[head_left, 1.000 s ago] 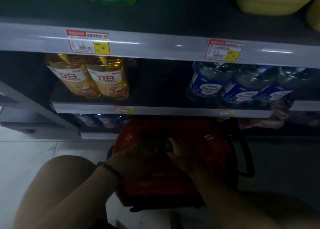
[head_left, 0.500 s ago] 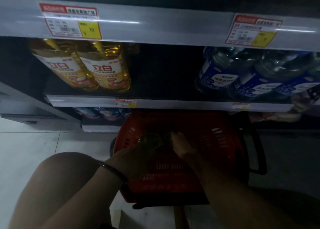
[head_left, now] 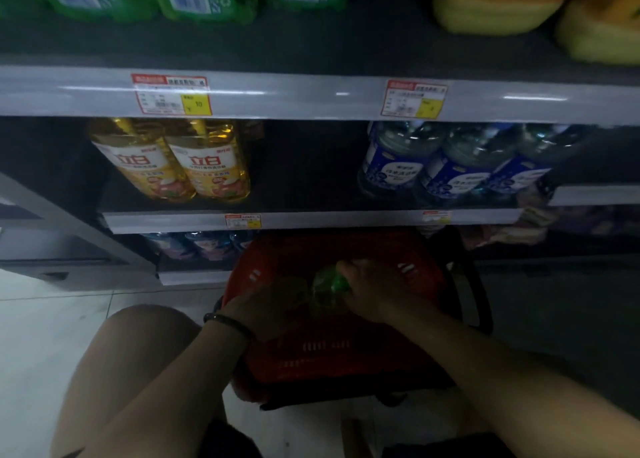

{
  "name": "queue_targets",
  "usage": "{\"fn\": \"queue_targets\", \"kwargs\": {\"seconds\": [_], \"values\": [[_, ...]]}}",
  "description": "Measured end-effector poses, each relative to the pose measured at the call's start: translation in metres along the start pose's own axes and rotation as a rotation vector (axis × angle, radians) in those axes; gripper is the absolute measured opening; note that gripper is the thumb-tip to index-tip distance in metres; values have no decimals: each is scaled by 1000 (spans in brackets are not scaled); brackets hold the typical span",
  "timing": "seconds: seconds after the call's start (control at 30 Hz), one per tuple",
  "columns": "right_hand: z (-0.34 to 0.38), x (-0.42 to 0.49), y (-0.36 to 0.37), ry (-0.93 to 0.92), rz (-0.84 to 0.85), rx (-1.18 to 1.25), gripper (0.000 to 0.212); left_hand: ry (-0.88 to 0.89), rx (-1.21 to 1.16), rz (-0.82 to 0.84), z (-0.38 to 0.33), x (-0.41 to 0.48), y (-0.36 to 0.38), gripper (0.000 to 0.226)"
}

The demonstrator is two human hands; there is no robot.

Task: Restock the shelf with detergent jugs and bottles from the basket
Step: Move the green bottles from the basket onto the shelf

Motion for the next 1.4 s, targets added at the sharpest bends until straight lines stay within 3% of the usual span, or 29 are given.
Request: {"fn": "queue_targets", "kwargs": {"seconds": [0.13, 0.27, 0.4, 0.6, 0.73, 0.8, 0.87, 0.97, 1.13, 1.3, 1.4], "values": [[19, -44, -58, -58, -34, 65, 36, 149, 94, -111, -25, -22, -5, 47], [43, -95, -126, -124, -116, 137, 27, 204, -97, -247, -56, -47, -14, 77], [64, -141, -190, -203, -239, 170, 31, 350, -178, -509, -93, -77, -42, 71], [80, -183, -270, -205, -352, 315, 32, 551, -326, -683, -151, -124, -90, 61], [66, -191, -300, -208, -549, 676, 32, 580, -408, -744, -182, -152, -124, 60], [54, -191, -298, -202, -597, 835, 46, 583, -436, -764, -194, -162, -141, 57], [52, -186, -288, -220, -517, 925, 68, 585, -466, -788, -203, -171, -159, 50], [59, -174, -272, -248, -327, 965, 79, 587, -539, -764, -222, -178, -184, 40], [78, -160, -288, -302, -325, 1119, 60, 561, -550, -708, -237, -172, -223, 34], [82, -130, -320, -288, -387, 1260, 52, 545, -538, -756, -240, -161, -261, 66], [76, -109, -344, -220, -483, 1217, 54, 548, -542, -800, -236, -156, -267, 31]]}}
Point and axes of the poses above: each hand's wrist, its own x-axis towards the middle knuckle, its own y-axis out of the palm, z = x × y, the point moved 7 cm from there along x, towards the middle knuckle, and after that the axes turned 10 degrees about y, right-handed, at the moved point
